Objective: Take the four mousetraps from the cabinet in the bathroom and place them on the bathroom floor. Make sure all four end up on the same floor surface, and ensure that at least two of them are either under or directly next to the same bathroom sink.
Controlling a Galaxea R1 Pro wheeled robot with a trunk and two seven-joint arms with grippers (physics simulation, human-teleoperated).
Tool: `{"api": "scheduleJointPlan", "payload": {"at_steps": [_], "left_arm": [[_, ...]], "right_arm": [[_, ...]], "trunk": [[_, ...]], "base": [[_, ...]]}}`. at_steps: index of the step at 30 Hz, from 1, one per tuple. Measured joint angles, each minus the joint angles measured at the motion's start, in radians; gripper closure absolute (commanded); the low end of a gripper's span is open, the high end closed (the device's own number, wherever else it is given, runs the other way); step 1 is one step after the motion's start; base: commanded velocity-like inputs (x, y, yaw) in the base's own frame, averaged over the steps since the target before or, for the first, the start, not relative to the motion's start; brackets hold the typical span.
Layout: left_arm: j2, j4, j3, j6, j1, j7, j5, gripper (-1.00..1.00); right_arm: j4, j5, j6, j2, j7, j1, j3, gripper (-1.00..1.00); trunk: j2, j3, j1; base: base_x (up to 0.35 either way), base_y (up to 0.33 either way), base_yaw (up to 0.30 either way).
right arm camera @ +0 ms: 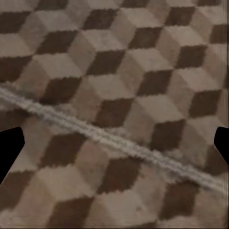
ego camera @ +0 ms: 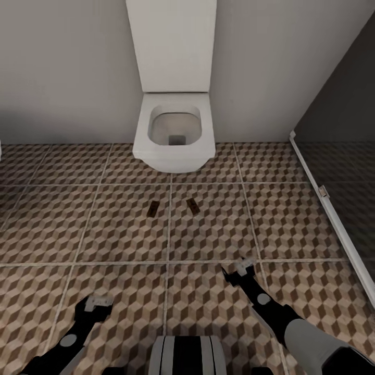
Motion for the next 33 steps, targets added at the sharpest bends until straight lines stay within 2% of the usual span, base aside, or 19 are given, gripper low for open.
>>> {"api": "scheduleJointPlan", "payload": {"at_steps": [3, 10, 13, 17, 22, 27, 33], "left_arm": [[-0.008, 0.069, 0.000, -0.051, 0.000, -0.021, 0.001, -1.00], [-0.019, 0.203, 0.000, -0.105, 0.002, -0.065, 0.003, -1.00], [-0.030, 0.284, 0.002, -0.196, 0.009, -0.073, 0.003, -1.00], [-0.041, 0.373, 0.003, -0.302, 0.011, -0.077, 0.004, -1.00], [-0.058, 0.467, 0.003, -0.387, 0.013, -0.079, 0.006, -1.00], [-0.063, 0.504, 0.004, -0.436, 0.023, -0.088, 0.005, -1.00], [-0.064, 0.515, 0.004, -0.461, 0.047, -0.095, 0.005, -1.00]], "right_arm": [[0.046, 0.000, -0.024, 0.000, 0.001, 0.001, 0.000, -1.00], [0.188, -0.001, -0.079, 0.010, 0.004, 0.003, 0.000, -1.00], [0.237, -0.002, -0.149, 0.015, 0.004, 0.010, -0.001, -1.00], [0.253, -0.002, -0.193, 0.015, 0.004, 0.051, -0.001, -1.00], [0.260, -0.002, -0.219, 0.015, 0.003, 0.090, -0.001, -1.00], [0.261, -0.003, -0.250, 0.015, 0.004, 0.121, -0.002, -1.00], [0.261, -0.003, -0.262, 0.017, 0.004, 0.146, -0.002, -1.00]], "trunk": [[0.021, 0.009, -0.011], [0.070, 0.031, -0.038], [0.091, 0.041, -0.050], [0.119, 0.053, -0.065], [0.154, 0.069, -0.084], [0.189, 0.085, -0.104], [0.231, 0.103, -0.127]], "base": [[0.000, 0.000, 0.000], [0.000, 0.000, 0.000], [0.000, 0.000, 0.000], [0.000, 0.000, 0.000], [0.000, 0.000, 0.000], [0.000, 0.000, 0.000], [0.000, 0.000, 0.000]]}}
